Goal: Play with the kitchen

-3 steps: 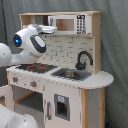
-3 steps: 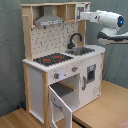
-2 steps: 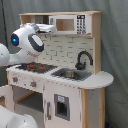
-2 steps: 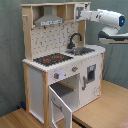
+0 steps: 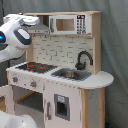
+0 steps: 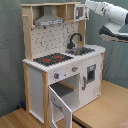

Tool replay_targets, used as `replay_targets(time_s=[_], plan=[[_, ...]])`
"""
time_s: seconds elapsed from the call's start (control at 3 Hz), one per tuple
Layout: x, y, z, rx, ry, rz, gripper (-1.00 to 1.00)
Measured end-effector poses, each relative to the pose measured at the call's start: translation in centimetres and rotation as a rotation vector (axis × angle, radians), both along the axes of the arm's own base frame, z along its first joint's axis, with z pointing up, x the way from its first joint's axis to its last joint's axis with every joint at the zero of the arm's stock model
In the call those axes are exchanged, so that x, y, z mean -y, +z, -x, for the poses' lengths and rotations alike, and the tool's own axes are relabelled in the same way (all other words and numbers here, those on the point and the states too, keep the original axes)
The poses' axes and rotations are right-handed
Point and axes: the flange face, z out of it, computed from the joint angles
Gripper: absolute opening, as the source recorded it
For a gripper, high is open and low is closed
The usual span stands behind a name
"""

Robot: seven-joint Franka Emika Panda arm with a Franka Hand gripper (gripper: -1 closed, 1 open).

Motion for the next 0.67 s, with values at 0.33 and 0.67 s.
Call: replay_targets(time_s=[0.33,0.67], plan=[[-2.1,0.6,2.0,0.04,0.028,-0.042,1.0],[-3.8,0.9,2.9,0.066,0.036,-0.085,1.0]])
